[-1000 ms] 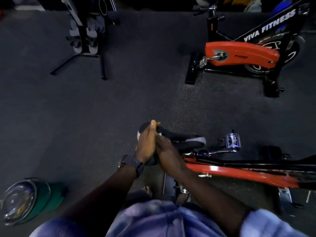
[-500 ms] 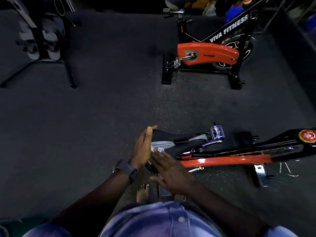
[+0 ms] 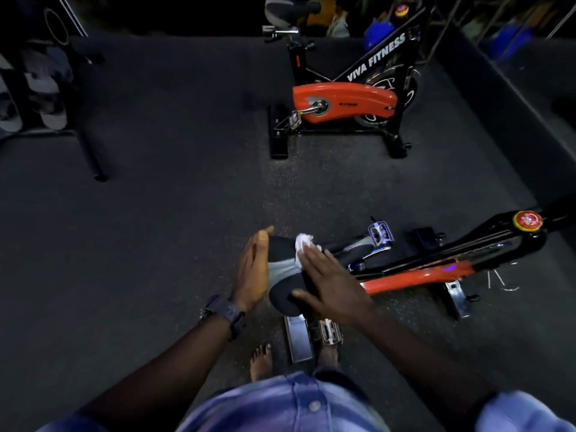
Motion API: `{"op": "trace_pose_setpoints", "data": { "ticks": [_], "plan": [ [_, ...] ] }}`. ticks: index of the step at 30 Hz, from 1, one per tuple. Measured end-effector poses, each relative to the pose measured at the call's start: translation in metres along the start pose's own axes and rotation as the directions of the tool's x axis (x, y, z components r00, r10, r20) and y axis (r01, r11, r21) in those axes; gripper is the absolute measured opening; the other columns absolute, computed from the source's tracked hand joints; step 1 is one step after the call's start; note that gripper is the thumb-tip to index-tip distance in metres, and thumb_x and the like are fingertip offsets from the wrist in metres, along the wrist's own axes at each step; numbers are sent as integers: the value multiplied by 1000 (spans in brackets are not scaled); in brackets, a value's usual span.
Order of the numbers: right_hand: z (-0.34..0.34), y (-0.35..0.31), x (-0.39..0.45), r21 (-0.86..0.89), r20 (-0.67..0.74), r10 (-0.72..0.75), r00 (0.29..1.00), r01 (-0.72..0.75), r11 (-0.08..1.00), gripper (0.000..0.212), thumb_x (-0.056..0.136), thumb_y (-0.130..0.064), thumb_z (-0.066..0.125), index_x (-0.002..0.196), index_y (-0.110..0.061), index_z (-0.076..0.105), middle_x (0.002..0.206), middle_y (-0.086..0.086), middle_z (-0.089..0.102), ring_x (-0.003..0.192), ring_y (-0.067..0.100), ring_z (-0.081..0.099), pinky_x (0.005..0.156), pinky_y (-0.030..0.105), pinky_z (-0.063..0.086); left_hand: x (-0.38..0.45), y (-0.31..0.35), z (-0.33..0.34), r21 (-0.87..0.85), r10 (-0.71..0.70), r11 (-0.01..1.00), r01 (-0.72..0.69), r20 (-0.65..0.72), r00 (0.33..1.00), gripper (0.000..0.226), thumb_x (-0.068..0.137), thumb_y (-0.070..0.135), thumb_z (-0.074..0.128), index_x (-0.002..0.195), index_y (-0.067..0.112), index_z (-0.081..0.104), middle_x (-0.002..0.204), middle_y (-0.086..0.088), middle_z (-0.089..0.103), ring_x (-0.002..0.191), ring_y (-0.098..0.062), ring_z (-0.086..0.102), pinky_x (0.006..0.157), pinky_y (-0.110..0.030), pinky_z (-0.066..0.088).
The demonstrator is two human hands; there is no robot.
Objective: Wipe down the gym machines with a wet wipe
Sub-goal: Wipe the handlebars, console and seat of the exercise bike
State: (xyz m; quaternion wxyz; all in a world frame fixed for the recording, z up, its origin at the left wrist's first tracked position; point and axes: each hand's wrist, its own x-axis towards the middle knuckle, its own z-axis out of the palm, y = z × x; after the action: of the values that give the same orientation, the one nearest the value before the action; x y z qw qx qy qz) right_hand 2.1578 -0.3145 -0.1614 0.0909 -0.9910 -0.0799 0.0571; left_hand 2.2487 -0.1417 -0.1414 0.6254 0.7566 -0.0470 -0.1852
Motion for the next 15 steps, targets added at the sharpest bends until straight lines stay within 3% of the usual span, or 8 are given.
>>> {"op": "trace_pose_setpoints", "data": {
  "ticks": [2,5,8,11,13,15],
  "plan": [
    [4,-18,26,58,-5,69,998,-69,996,100,90,-77,29,156,-4,14,163,15,7,152,25,3,123,43,10,3,-1,1,-48,-24,999,26,23,999,82,93,76,22,142,19,54,146,0,53,138,-17,47,119,-40,34],
    [12,-61,40,98,9,-81,997,80,992,101,88,-76,37,155,-4,16,163,19,9,152,31,-1,123,46,7,10,0,1,-45,-72,996,76,85,994,92,81,91,22,138,28,58,146,5,54,137,-12,48,118,-39,34],
    [10,-48,-1,0,62,-165,984,165,986,94,91,-76,28,152,-3,27,160,17,21,151,28,12,123,43,12,17,4,0,6,-71,997,70,156,985,96,74,95,19,136,33,59,149,8,50,139,-10,43,116,-35,30],
    [1,7,-22,-40,-43,100,994,-101,994,94,93,-75,21,150,-1,33,157,18,30,148,29,24,122,44,15,19,10,5,92,-54,995,34,232,971,82,92,80,17,145,28,53,155,6,42,144,-12,36,118,-33,24],
    [-10,40,-21,-39,-89,323,942,-327,944,92,94,-73,18,148,0,37,156,17,32,147,28,27,121,44,16,19,15,11,162,-52,987,6,284,957,81,91,73,17,149,25,48,158,6,38,147,-11,32,120,-30,20],
    [-17,42,-13,16,-108,440,891,-441,897,96,94,-74,17,147,3,36,156,21,31,147,31,26,121,46,16,19,19,18,184,-36,983,-23,312,950,82,89,69,18,149,22,48,157,6,39,146,-9,31,118,-26,19]
  ]
}}
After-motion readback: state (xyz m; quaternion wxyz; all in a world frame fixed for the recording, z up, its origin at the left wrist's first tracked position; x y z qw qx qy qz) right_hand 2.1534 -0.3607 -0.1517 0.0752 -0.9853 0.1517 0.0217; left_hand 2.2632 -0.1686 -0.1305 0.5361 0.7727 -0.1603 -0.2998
